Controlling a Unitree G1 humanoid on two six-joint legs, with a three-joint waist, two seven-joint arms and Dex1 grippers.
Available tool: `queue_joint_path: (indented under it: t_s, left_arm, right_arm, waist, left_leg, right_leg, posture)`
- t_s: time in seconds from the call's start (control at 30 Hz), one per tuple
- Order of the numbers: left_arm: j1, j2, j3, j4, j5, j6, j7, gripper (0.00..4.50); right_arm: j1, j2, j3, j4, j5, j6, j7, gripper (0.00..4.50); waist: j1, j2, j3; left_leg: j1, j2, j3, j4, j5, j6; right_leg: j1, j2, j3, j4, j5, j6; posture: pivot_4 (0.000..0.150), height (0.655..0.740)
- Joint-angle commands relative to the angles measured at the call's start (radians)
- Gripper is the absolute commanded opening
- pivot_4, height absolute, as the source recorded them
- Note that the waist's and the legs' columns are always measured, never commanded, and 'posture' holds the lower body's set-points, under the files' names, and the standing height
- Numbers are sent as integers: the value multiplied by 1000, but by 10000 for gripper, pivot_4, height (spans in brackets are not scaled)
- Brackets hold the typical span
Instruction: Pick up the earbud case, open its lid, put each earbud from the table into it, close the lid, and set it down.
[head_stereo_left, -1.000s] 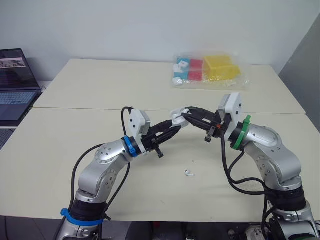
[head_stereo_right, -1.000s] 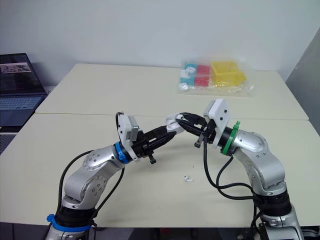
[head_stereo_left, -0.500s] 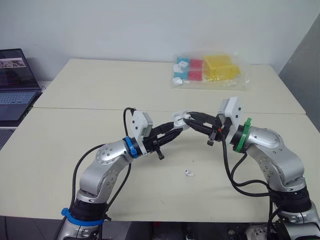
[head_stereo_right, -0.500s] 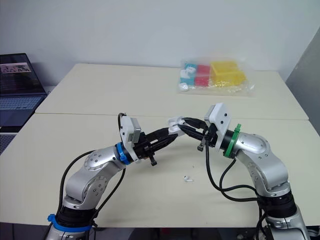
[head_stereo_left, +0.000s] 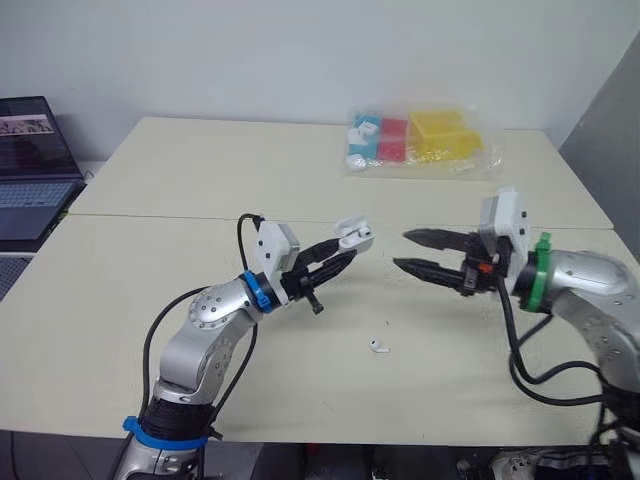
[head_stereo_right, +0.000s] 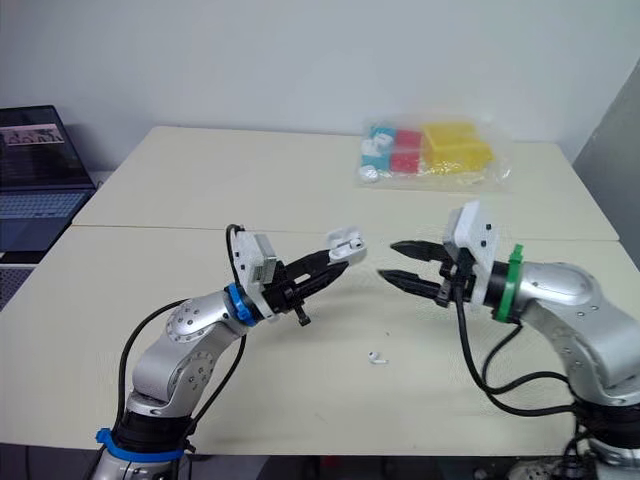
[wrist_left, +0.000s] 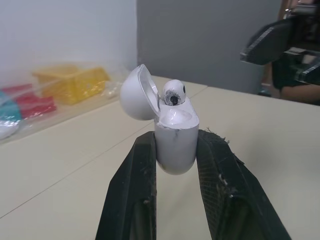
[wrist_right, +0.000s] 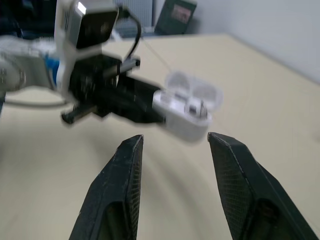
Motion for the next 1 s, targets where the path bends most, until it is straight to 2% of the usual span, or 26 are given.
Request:
queue_joint_path:
  t_s: [0.03, 0.1, 0.2, 0.27, 0.37, 0.6, 1.0]
  left_arm:
    - [0, 14, 22, -9, 22, -59, -10, 7764]
    - [2, 19, 19, -4, 29, -72, -16, 7764]
    - [15, 24, 18, -15, 28, -73, -19, 7764]
    - [26, 31, 15, -24, 28, -72, -27, 7764]
    - [35, 38, 16, -34, 28, -67, -33, 7764]
    - [38, 47, 17, -43, 22, -61, -34, 7764]
    - [41, 53, 21, -50, 23, -60, -32, 7764]
  right_arm:
    - [38, -76, 114, -81, -97, 16, 0, 21047]
    - [39, -97, 171, -95, -143, 42, -31, 21047]
    - [50, -11, 273, -97, -164, 28, -64, 21047]
    - [45, 36, 384, -60, -259, -8, -92, 21047]
    - [29, 64, 454, -25, -331, -10, -106, 21047]
    - [-20, 116, 522, 53, -401, 26, -106, 21047]
    - [-4, 146, 552, 94, -440, 42, -81, 21047]
  waist:
    - [-2, 0, 0]
    - [-5, 0, 0]
    - [-5, -1, 0]
    - [-5, -1, 0]
    - [-4, 0, 0]
    - [-2, -1, 0]
    - [-2, -1, 0]
  left_leg:
    - [0, 0, 0, 0, 0, 0]
    - [0, 0, 1, 0, 0, 0]
    - [0, 0, 0, 0, 0, 0]
    - [1, 1, 0, 0, 0, 0]
    - [0, 0, 0, 0, 0, 0]
    - [-1, 0, 0, 0, 0, 0]
    - [-1, 0, 0, 0, 0, 0]
  right_leg:
    - [0, 0, 0, 0, 0, 0]
    - [0, 0, 1, 0, 0, 0]
    - [0, 0, 0, 0, 0, 0]
    - [0, 0, 0, 0, 0, 0]
    - [-1, 0, 0, 0, 0, 0]
    - [-1, -1, 0, -1, 0, 1]
    - [-1, -1, 0, -1, 0, 1]
  posture:
    - [1500, 7400]
    - [1500, 7400]
    - [1500, 7400]
    - [1500, 7400]
    - [1500, 7400]
    - [1500, 7400]
    - [1500, 7400]
